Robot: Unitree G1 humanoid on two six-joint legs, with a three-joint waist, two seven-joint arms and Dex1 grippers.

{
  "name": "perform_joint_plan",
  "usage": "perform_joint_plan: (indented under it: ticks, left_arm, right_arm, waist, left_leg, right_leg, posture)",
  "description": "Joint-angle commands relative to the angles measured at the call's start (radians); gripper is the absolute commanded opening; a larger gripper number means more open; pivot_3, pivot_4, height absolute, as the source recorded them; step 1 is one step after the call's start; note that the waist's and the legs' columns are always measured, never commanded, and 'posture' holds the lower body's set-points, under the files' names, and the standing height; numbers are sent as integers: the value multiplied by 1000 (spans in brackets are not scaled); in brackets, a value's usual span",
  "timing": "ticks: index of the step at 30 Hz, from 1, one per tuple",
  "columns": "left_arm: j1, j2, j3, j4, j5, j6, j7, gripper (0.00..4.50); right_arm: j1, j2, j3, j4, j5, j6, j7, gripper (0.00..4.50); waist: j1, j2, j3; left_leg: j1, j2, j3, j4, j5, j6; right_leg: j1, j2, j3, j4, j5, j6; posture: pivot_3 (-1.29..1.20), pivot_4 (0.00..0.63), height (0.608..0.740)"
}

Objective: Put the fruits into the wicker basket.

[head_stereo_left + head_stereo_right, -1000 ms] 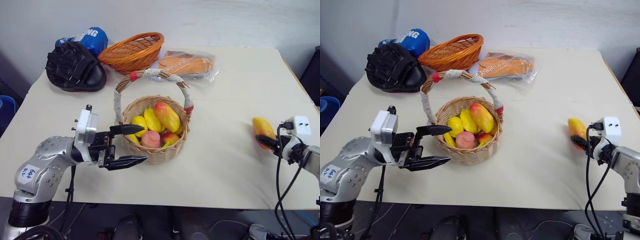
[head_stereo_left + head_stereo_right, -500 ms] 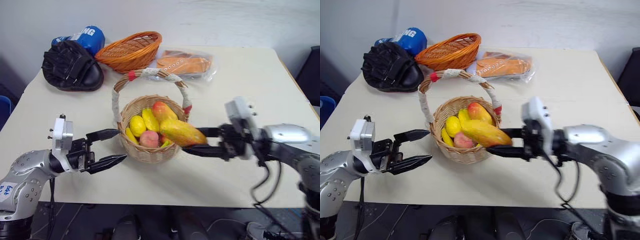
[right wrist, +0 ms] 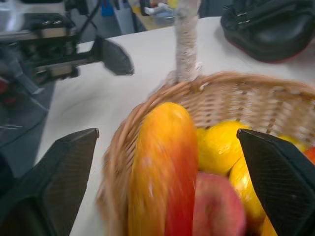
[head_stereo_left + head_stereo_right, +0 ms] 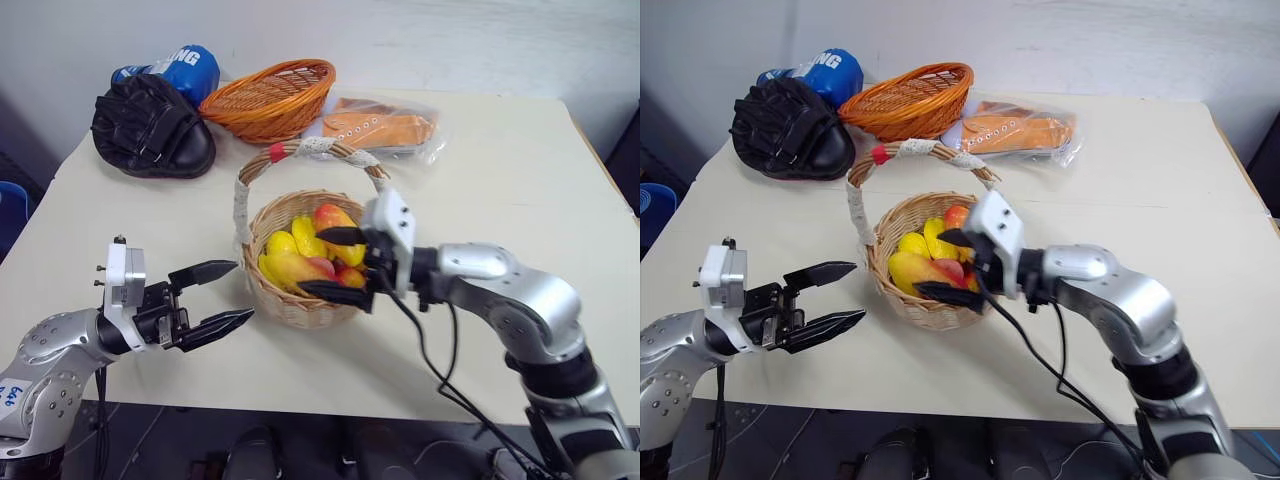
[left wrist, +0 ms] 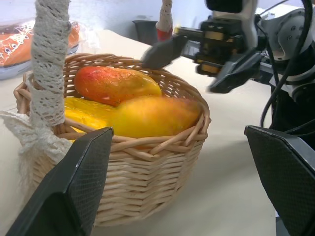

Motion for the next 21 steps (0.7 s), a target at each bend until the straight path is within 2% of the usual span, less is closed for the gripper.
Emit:
perform_joint_plan:
  ticks: [1, 4, 8, 10, 13, 18, 21]
  left_arm:
    - [13, 11, 50, -22, -17, -23, -6, 4500]
    - [13, 12, 69, -16, -24, -27, -4, 4500]
    - [0, 8, 79, -12, -38, -20, 3, 4500]
    - [-9, 11, 92, -8, -92, 22, 19, 4500]
    - [-15, 23, 80, -1, -82, 18, 5, 4500]
    - [-50, 24, 61, 10, -74, 20, 7, 4500]
    - [-39, 11, 46, -10, -63, 11, 15, 4500]
  right_arm:
    - [87, -97, -178, -50, 105, -45, 146, 4451]
    - [177, -187, -258, 53, 46, -122, 243, 4451]
    - [132, -207, -235, 249, -100, -291, 302, 4451]
    - [65, -170, -201, 327, -141, -346, 313, 4451]
    - [-69, -71, -112, 462, -210, -436, 357, 4451]
    - [-224, 63, -33, 625, -272, -527, 415, 4451]
    - [-275, 110, -12, 677, -279, -534, 446, 3920]
  waist:
    - [0, 0, 0]
    - [-4, -1, 0]
    - [-13, -1, 1]
    - [-14, 0, 1]
    - [-22, 0, 1]
    - [-17, 1, 2]
    - [-12, 1, 2]
  left_leg:
    - [0, 0, 0, 0, 0, 0]
    - [5, 0, -1, 0, -1, 1]
    - [8, 0, 1, 0, -2, 6]
    - [8, 0, 1, 0, -1, 6]
    - [9, 1, 0, 0, 1, 3]
    - [6, 1, 0, 0, 3, -1]
    - [5, 1, 1, 0, 3, -1]
  right_leg:
    - [1, 0, 0, 0, 0, 0]
    - [5, 0, 0, -1, 0, 0]
    - [7, 0, 0, 0, 2, -2]
    - [7, 1, 0, 0, 2, -3]
    - [6, 2, 1, 3, 3, -3]
    - [3, 2, 0, 3, 2, -3]
    - [3, 1, 0, 2, 1, -2]
  posture:
    - [0, 150, 740]
    - [0, 150, 740]
    - [0, 150, 740]
    - [0, 150, 740]
    - [0, 150, 740]
    - [0, 150, 740]
    - [0, 150, 740]
